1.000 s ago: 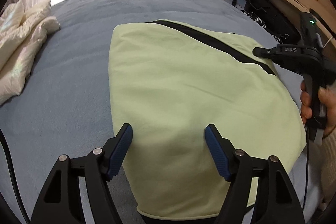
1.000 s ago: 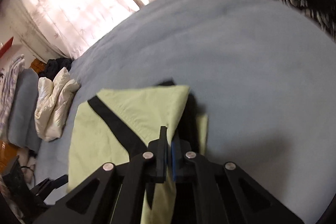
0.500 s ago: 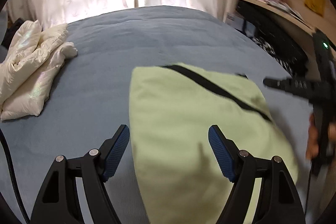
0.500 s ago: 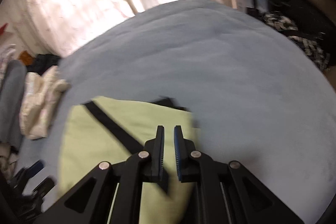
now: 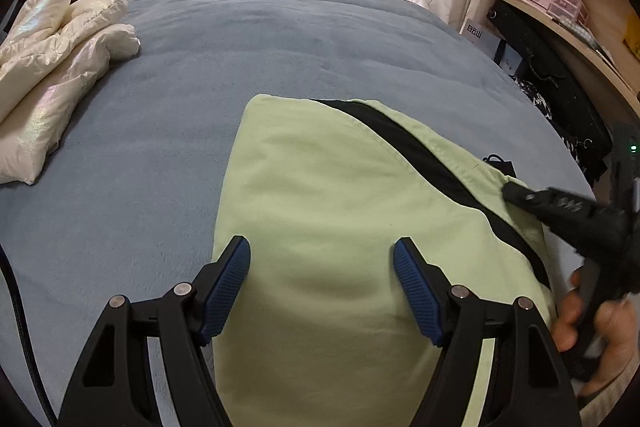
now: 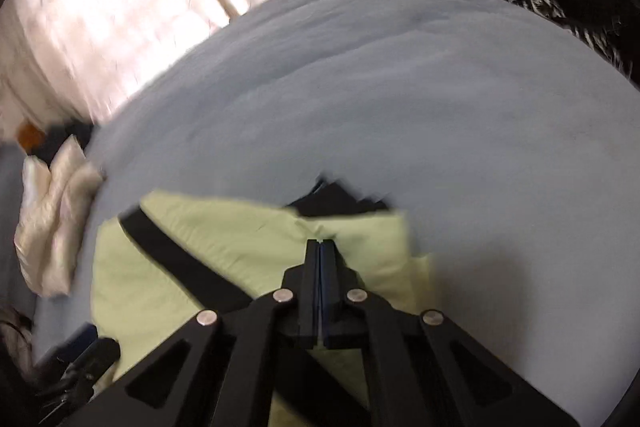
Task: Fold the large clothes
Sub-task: 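Smooth and square the green folded bundle with both grippers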
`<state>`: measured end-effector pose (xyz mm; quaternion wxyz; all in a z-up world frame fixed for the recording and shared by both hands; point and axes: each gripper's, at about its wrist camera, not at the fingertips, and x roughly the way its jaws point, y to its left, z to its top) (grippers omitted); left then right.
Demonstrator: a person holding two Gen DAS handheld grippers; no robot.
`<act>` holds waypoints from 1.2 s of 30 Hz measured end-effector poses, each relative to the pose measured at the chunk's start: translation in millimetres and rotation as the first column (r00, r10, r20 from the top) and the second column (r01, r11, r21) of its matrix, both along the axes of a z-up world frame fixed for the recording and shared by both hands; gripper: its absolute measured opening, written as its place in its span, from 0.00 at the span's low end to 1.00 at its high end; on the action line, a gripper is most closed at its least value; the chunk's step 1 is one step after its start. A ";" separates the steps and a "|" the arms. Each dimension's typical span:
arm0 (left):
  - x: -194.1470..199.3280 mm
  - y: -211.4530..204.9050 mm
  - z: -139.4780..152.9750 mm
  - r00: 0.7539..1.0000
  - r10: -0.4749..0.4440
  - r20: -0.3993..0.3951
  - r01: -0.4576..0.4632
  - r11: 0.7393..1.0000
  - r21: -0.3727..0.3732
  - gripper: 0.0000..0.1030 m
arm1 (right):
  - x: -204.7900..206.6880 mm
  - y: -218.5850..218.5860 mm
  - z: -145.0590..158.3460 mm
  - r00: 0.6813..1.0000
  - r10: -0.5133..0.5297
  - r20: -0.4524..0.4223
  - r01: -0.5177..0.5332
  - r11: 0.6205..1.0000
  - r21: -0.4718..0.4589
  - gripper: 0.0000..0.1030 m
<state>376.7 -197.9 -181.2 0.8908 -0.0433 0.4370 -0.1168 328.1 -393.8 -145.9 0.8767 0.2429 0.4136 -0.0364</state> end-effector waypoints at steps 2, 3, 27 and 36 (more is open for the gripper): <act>-0.8 2.0 0.5 1.000 0.000 -0.002 0.000 1.000 0.005 0.71 | -7.2 -2.0 10.5 1.000 -0.004 -0.009 0.003 0.997 -0.073 0.00; -1.7 2.4 2.1 1.000 0.001 -0.002 -0.001 1.000 0.008 0.71 | -10.7 1.0 15.9 1.000 -0.002 -0.014 0.001 0.994 -0.106 0.04; -113.1 21.7 -4.9 0.997 -0.029 -0.077 0.032 0.999 0.038 0.77 | -142.4 61.2 7.5 0.985 0.138 -0.104 -0.155 0.972 -0.176 0.08; -113.1 33.5 -5.1 0.993 0.001 -0.122 -0.002 1.000 -0.005 0.77 | -156.6 64.1 9.9 0.990 0.097 -0.098 -0.113 0.977 -0.182 0.09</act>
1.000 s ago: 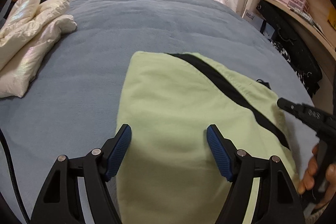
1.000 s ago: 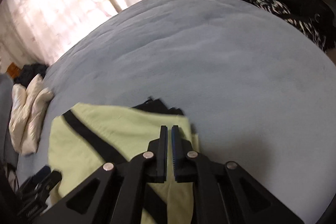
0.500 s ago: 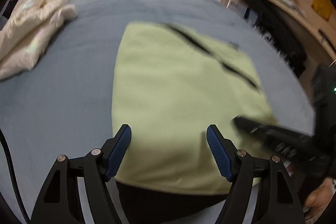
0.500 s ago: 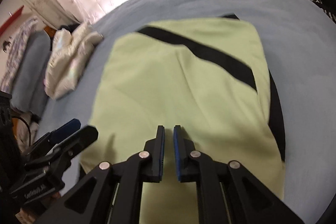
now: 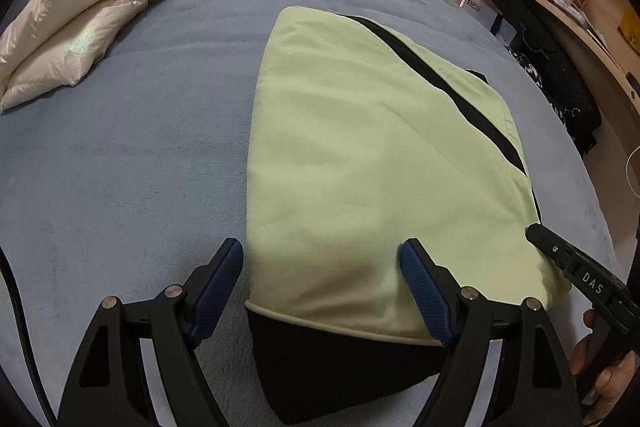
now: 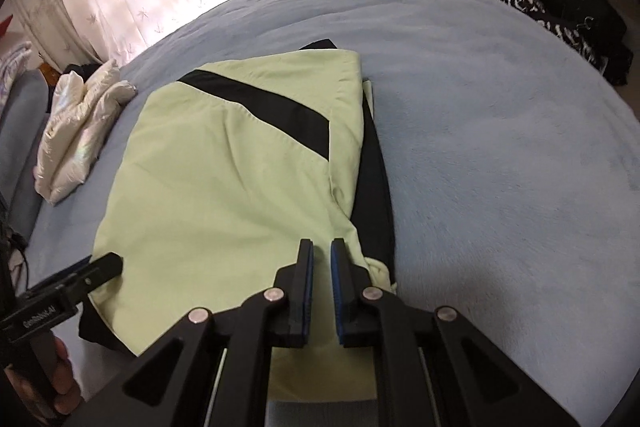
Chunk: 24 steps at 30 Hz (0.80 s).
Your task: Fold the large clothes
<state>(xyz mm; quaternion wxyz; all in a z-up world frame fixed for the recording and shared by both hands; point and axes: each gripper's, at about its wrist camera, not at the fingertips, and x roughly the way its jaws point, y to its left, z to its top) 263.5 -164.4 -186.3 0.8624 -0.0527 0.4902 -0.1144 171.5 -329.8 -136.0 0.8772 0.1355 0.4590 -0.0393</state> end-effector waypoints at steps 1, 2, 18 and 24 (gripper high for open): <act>-1.3 0.5 1.0 1.000 -0.001 0.002 0.001 1.000 0.006 0.77 | -2.5 -1.4 1.1 1.000 -0.004 0.000 0.004 1.000 -0.002 0.09; -2.6 1.3 1.7 1.000 0.000 0.001 0.000 1.000 0.010 0.77 | -3.3 0.0 2.2 1.000 -0.010 0.001 0.010 1.000 -0.007 0.11; -52.5 22.2 42.8 0.999 -0.017 0.038 0.016 1.000 0.024 0.77 | -55.5 35.0 28.6 0.999 0.032 0.018 -0.030 0.997 -0.071 0.64; -77.4 25.6 55.6 0.997 -0.049 0.060 0.046 0.998 0.049 0.77 | -79.2 34.4 31.2 0.999 0.044 -0.004 -0.044 0.996 -0.073 0.66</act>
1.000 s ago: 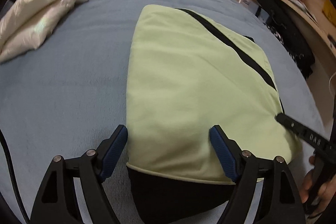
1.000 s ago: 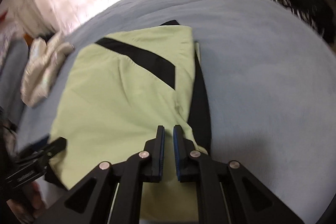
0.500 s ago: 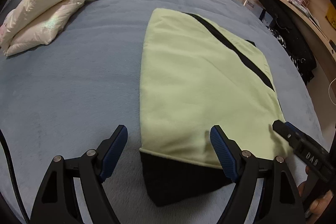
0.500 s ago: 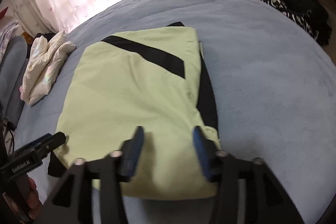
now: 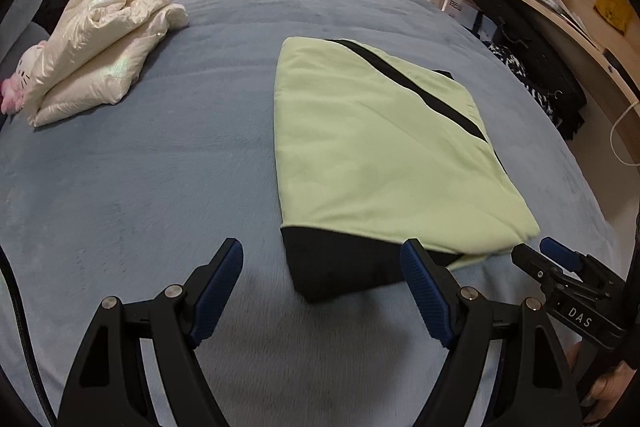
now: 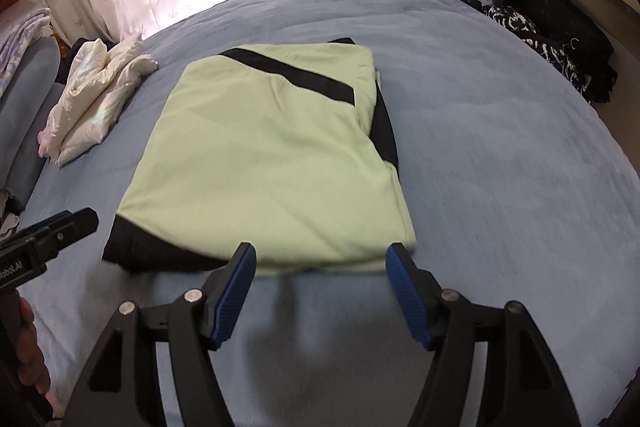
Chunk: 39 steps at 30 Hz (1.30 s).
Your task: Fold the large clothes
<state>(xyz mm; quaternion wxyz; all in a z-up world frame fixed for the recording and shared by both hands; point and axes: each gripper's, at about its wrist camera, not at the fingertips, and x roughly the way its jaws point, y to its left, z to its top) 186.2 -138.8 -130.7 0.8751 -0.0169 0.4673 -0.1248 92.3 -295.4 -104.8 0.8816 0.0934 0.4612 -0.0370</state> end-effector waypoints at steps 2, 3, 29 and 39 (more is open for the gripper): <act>-5.0 1.7 5.0 1.000 -0.006 0.006 0.006 1.000 -0.004 0.77 | -6.8 -1.8 3.9 1.000 0.001 0.002 -0.001 1.000 0.001 0.67; -6.3 2.4 7.1 1.000 -0.007 0.010 0.008 1.000 -0.003 0.77 | -8.5 -2.2 5.3 1.000 0.000 0.002 0.000 1.000 0.001 0.68; 66.9 20.3 -29.0 0.983 -0.076 -0.167 0.037 0.974 -0.223 0.77 | 58.1 -71.0 16.3 0.994 0.101 -0.042 -0.095 0.987 0.129 0.75; 117.2 1.3 -59.7 0.971 -0.094 -0.218 0.027 0.956 -0.291 0.79 | 115.4 -104.9 -46.9 0.980 0.110 -0.165 -0.018 0.880 0.475 0.75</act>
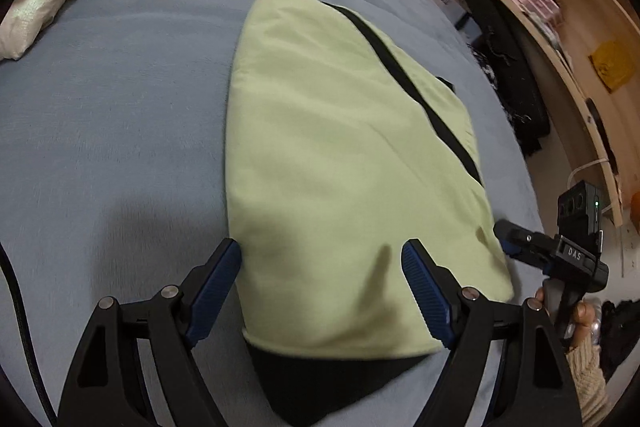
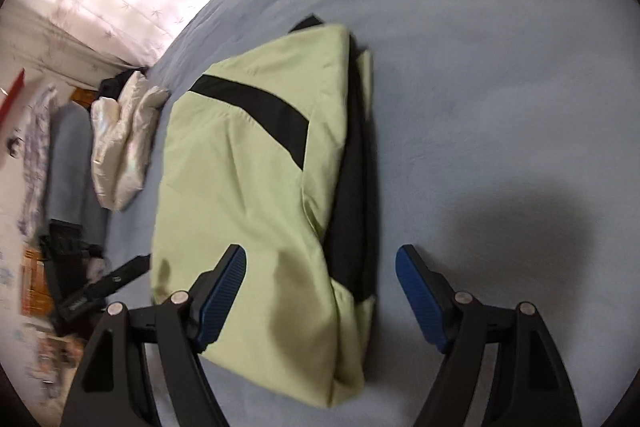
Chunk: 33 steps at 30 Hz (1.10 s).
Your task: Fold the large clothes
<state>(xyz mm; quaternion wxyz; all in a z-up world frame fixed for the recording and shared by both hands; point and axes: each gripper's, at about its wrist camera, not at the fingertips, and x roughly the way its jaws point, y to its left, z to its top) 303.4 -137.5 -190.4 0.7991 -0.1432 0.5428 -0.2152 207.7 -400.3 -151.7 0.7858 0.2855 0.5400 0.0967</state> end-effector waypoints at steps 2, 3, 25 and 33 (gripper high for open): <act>7.3 -1.1 -6.7 1.000 0.004 -0.017 -0.004 1.000 -0.005 0.79 | 7.6 4.5 -9.2 1.000 0.023 -0.005 -0.023 0.999 0.024 0.75; 10.8 -1.4 -10.6 1.000 0.004 -0.026 -0.004 1.000 -0.016 0.79 | 9.6 6.0 -11.1 0.999 0.032 0.002 -0.032 0.999 0.038 0.75; 55.0 -37.8 -44.7 0.993 -0.111 -0.045 0.108 0.992 -0.069 0.99 | 54.5 18.9 -32.9 0.990 0.074 0.122 -0.093 0.983 0.156 0.50; 49.4 -36.7 -27.3 1.000 -0.020 0.018 0.021 1.000 -0.018 0.66 | 50.3 26.1 -29.6 0.988 0.061 0.139 -0.084 0.982 0.169 0.18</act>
